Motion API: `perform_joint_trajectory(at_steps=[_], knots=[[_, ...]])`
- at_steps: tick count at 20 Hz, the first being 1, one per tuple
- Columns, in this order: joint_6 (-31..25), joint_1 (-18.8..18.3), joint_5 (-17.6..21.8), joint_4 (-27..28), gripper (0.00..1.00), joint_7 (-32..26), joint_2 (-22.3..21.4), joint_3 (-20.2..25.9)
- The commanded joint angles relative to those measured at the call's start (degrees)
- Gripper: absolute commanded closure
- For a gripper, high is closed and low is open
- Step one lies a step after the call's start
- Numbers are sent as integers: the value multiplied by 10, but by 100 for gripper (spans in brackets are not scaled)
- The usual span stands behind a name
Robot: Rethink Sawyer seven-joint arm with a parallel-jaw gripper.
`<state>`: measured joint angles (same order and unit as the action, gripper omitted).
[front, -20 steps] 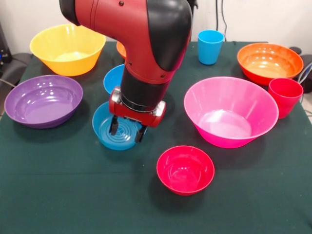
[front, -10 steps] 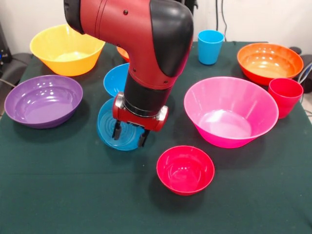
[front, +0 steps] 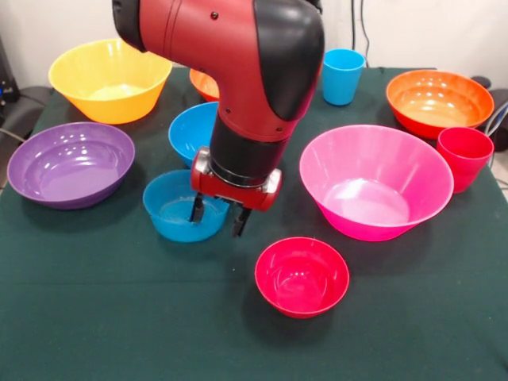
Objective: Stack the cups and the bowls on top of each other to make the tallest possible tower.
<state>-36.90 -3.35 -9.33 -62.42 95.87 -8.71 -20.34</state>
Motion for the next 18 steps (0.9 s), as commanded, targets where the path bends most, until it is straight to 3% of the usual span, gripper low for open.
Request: perform_joint_trajectory(at_steps=[1,9,18], knots=[[-53,21,21,-57,0,45,-14,55],[-30,12,26,-73,0,34,-16,60],[39,3,51,-72,0,34,22,48]])
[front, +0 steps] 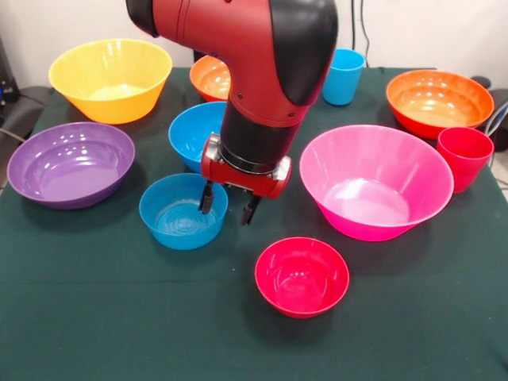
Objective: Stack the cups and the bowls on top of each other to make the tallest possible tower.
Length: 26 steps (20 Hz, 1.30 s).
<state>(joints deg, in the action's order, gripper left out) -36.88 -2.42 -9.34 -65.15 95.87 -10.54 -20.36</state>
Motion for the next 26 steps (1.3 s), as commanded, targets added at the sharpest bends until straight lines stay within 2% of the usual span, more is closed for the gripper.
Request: perform_joint_trajectory(at_steps=[1,12,26], knots=[[47,-5,55,-50,0,35,40,45],[84,-9,60,-51,0,50,55,49],[50,-2,43,-46,0,61,51,46]])
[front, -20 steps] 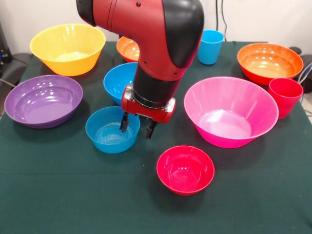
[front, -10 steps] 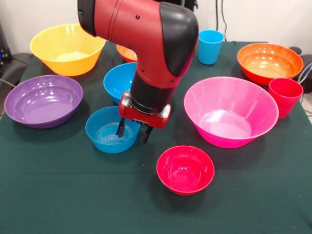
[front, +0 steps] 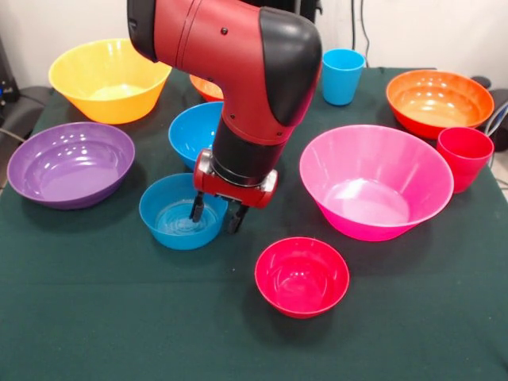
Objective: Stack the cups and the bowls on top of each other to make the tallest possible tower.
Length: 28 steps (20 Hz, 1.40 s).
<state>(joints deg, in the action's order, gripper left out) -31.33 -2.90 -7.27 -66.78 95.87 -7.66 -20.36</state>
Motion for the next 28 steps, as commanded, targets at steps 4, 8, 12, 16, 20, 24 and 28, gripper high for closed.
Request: perform_joint_trajectory(at_steps=[4,8,12,16,20,24,28], knots=[[-12,6,22,-26,0,65,24,41],[-22,12,21,-16,0,72,29,31],[-32,19,18,0,0,81,38,20],[-42,26,14,4,100,86,40,12],[-44,32,11,14,100,90,43,5],[-60,41,0,38,100,100,53,-1],[-74,43,-9,63,100,102,66,-6]])
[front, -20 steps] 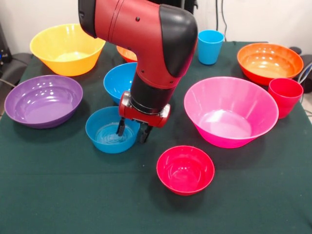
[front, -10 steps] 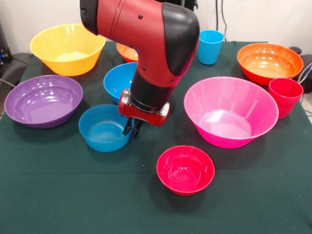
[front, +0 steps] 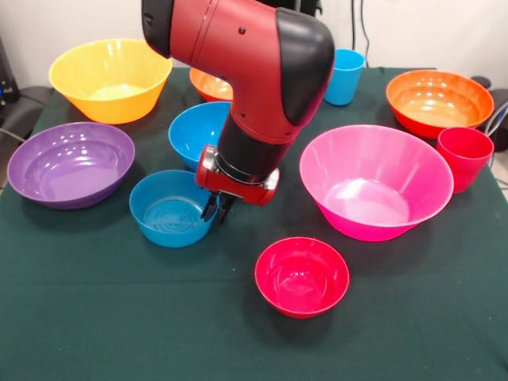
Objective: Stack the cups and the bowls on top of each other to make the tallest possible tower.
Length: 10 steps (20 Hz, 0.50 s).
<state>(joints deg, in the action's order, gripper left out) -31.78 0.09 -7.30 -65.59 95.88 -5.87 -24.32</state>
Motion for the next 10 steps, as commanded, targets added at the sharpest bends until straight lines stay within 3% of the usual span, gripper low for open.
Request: perform_joint_trajectory(at_steps=[1,10], knots=[[-74,14,-10,58,100,103,50,33],[-164,22,-18,129,100,105,61,8]])
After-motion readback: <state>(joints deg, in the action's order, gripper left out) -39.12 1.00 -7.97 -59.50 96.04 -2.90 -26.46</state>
